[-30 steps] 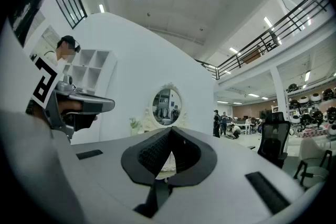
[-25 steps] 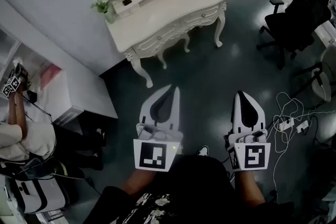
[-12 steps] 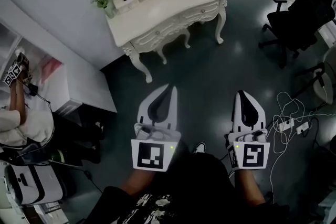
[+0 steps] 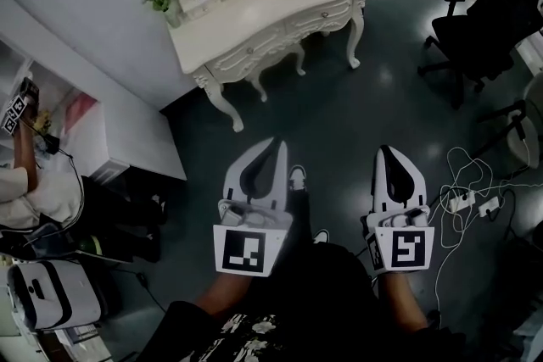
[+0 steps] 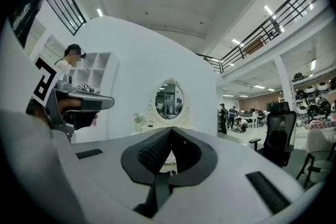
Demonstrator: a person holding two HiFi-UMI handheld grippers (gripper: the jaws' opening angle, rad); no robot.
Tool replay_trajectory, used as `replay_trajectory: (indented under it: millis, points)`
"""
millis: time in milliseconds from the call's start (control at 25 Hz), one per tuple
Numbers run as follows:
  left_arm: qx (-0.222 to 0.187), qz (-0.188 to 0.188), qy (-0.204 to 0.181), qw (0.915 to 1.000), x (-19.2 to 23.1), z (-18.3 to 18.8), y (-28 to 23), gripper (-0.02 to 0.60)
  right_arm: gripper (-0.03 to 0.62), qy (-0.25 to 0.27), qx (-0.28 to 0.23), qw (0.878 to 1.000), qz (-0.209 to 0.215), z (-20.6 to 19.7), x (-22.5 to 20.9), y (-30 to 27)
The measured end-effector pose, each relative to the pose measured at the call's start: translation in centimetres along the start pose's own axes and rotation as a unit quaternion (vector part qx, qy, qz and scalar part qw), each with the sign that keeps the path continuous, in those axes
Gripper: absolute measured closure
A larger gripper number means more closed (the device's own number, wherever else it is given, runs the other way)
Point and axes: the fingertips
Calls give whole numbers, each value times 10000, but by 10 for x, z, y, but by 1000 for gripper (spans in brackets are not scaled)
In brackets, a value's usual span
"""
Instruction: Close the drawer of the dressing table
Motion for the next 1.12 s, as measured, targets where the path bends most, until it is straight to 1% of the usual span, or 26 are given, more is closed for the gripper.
replay_trajectory:
  millis: [120, 360, 560, 680, 840, 960, 1120]
  points:
    - [1, -53, 25, 10000, 1, -6, -11, 580, 595, 19, 2, 10000, -35, -4, -5, -6]
    - [-37, -202, 56, 9998, 9, -13, -44, 580, 595, 131, 172, 9995, -242, -9, -22, -32]
    - [-45, -297, 137, 9995, 22, -18, -76, 580, 595, 193, 112, 9994, -276, -12, -31, -62]
    - [-24, -358, 134, 9993, 31, -22, -94, 580, 595, 218, 69, 9984, -516, -11, -40, -81]
    - [-36, -424, 81, 9991, 43, -20, -121, 580, 595, 290, 24, 9973, -679, -5, -53, -105]
    - [-72, -459, 35, 9989, 54, -18, -139, 580, 595, 288, 33, 9972, -686, -5, -56, -125]
    - [-70, -529, 90, 9985, 70, -19, -167, 580, 595, 296, 81, 9971, -700, -1, -58, -157]
Point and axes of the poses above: the fingertips, and each gripper's own axes: y backward along the fingers, x to its left, z out of its top, and after that the axes turned 4 degrees about -z, right-handed
